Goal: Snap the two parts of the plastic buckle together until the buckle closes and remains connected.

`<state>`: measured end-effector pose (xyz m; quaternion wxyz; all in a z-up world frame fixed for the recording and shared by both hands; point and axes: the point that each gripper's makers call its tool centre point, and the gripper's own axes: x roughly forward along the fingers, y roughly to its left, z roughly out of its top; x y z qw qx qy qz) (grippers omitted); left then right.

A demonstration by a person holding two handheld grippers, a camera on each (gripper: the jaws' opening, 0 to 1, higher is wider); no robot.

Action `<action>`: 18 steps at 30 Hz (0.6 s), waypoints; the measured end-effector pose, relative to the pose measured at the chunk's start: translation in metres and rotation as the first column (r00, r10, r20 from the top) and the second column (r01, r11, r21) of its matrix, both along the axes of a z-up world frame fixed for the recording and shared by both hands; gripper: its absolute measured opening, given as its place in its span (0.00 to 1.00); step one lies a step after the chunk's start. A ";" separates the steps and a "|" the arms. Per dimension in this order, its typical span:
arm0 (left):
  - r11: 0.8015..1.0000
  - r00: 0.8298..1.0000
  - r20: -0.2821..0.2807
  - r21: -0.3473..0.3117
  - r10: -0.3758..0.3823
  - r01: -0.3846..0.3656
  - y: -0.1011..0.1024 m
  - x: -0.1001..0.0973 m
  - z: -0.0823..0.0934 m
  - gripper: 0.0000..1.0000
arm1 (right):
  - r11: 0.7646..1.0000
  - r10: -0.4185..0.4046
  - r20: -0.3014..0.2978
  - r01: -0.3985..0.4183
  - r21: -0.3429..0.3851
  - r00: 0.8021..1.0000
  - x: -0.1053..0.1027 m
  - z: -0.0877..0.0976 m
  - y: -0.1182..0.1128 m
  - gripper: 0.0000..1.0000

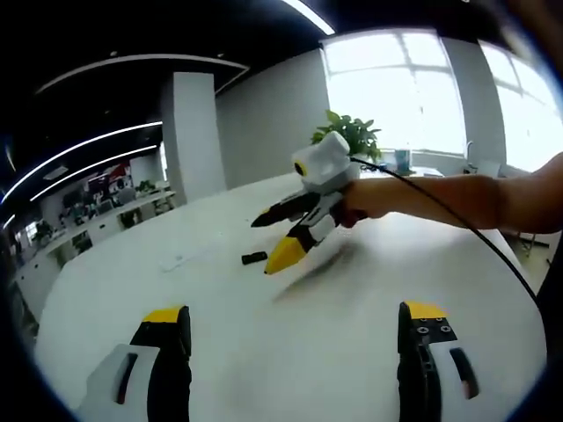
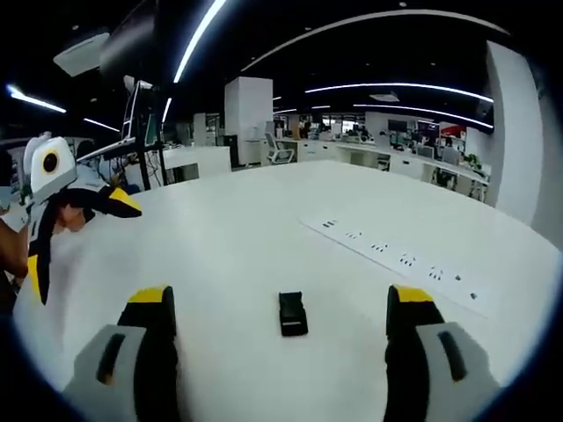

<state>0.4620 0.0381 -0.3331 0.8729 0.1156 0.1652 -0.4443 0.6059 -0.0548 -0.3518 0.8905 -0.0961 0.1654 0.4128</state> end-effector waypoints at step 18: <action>1.000 1.000 -0.004 0.010 0.022 -0.022 0.007 0.003 -0.003 0.99 | 0.996 -0.078 0.030 0.077 0.039 0.996 -0.009 0.019 -0.005 0.97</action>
